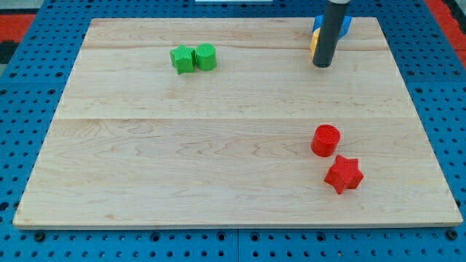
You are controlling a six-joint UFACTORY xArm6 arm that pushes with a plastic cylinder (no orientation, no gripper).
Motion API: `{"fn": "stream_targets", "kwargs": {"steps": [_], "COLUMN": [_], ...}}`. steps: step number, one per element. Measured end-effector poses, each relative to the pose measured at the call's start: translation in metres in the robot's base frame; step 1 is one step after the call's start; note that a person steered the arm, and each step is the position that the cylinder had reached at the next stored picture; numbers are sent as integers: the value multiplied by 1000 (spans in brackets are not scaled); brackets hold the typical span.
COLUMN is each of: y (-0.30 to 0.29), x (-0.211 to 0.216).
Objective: Move the arm diagonal bottom right to the green circle
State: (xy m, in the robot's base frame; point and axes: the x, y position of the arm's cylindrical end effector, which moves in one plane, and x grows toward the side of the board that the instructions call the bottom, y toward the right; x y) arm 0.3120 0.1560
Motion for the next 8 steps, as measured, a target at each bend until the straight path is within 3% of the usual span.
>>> {"fn": "stream_targets", "kwargs": {"steps": [3, 5, 6, 7, 8], "y": [0, -33, -82, -173, -272], "x": [22, 21, 59, 68, 40]}}
